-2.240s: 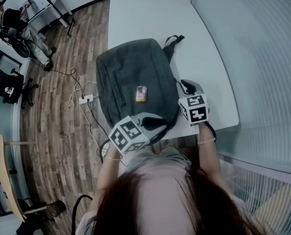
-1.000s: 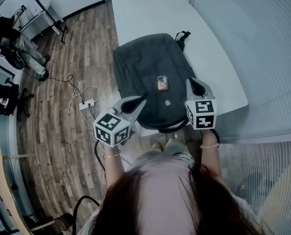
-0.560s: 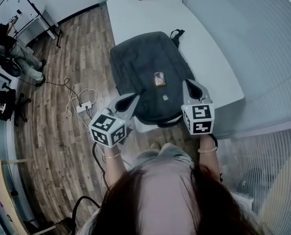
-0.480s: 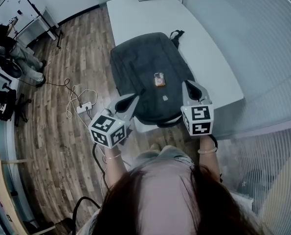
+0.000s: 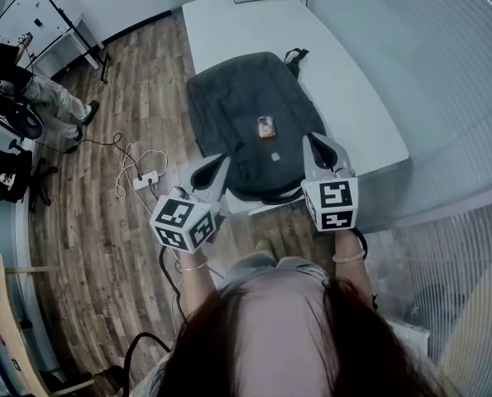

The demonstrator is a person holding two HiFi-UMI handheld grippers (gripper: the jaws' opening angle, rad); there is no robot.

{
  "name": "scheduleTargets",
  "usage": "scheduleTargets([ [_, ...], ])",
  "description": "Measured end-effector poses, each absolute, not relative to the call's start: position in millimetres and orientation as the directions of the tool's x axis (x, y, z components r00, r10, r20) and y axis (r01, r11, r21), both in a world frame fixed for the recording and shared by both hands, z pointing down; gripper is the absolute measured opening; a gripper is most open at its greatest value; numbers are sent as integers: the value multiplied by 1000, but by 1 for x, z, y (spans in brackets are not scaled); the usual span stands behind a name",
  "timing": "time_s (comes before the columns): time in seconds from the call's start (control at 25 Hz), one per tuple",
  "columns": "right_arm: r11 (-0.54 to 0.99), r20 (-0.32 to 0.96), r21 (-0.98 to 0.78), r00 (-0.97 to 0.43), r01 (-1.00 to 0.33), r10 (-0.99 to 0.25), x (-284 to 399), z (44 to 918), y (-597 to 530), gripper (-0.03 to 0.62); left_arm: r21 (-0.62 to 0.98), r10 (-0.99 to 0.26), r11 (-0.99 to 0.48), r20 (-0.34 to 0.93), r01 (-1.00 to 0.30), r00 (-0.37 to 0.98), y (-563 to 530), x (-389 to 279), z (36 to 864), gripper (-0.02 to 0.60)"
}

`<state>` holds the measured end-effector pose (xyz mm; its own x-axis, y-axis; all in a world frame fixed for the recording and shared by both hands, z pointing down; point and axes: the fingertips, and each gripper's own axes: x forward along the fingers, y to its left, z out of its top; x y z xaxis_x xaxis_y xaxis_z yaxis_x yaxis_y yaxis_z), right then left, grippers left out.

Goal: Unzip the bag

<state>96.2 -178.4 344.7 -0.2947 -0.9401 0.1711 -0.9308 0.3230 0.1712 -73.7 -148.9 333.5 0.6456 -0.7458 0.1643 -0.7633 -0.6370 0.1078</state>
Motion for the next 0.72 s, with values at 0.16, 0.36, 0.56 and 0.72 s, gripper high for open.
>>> scheduleTargets([
  [0.16,338,182,186,-306,-922,-934,94,344,-164,3,96,-780,-599,154,-795,606,-139,-71,328,9],
  [0.36,366,179,189,-334,-911,-925,97,348,-140,3,88,-794,-584,144,-807,590,-119,-63,326,9],
  [0.56,385,184,187,-353,-904,-917,98,351,-116,3,72,-815,-556,147,-828,560,-98,-58,325,9],
  [0.72,399,185,185,-366,-898,-912,98,352,-98,3,52,-842,-519,145,-853,520,-82,-58,323,9],
])
